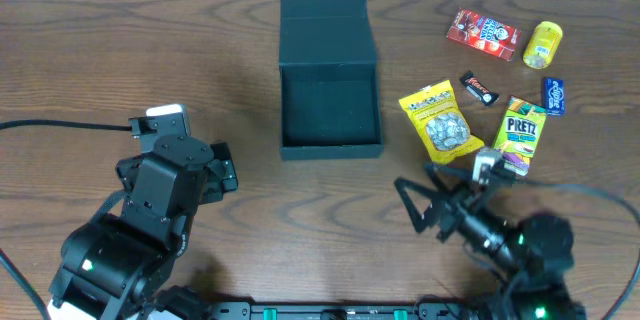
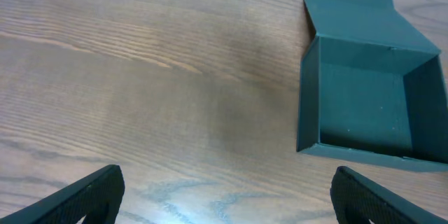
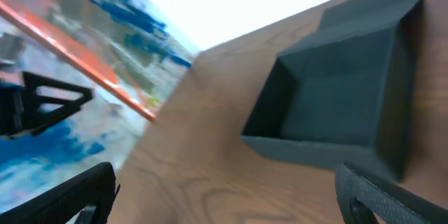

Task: Pack container
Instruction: 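Reach the right gripper to the yellow candy bag and grasp it, then carry the yellow bag left and drop it into the black box, then grasp the green Pretz box with the right gripper, then lower the Pretz box into the black box beside the yellow bag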

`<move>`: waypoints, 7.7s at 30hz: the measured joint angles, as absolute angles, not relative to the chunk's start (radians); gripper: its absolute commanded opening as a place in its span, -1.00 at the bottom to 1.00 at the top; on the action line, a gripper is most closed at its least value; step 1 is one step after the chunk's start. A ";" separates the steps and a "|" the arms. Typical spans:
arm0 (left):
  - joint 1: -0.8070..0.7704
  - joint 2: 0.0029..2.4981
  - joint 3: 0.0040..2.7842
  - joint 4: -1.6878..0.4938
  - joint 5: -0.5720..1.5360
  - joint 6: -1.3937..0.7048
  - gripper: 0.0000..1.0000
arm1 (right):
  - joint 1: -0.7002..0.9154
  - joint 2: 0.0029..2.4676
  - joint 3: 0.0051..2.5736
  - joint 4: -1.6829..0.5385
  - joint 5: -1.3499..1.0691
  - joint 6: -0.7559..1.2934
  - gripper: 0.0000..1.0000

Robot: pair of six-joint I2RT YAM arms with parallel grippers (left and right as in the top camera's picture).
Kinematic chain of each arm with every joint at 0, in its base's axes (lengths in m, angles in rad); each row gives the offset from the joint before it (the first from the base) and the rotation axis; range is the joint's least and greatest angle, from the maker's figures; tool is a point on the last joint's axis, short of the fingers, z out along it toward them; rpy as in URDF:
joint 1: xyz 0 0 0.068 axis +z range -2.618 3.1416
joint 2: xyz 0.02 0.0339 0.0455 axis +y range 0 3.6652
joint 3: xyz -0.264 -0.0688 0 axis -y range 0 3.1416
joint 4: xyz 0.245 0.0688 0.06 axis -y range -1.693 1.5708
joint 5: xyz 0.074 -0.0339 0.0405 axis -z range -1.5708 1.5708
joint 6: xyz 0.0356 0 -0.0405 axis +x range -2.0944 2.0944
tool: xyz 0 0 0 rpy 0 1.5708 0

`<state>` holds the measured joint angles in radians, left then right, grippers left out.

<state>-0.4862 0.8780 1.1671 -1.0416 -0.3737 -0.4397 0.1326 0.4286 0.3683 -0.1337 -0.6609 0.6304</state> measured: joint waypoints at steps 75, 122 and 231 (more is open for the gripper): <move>-0.486 0.877 1.167 -1.043 -0.374 -0.440 0.91 | -0.121 1.794 1.209 -0.587 -0.546 -0.091 -0.98; -0.486 0.877 1.167 -1.043 -0.374 -0.440 0.91 | 0.596 1.882 1.312 -0.332 -0.095 0.703 0.99; -0.486 0.877 1.167 -1.043 -0.374 -0.440 0.91 | 0.286 1.600 1.235 -0.490 -0.094 0.393 0.03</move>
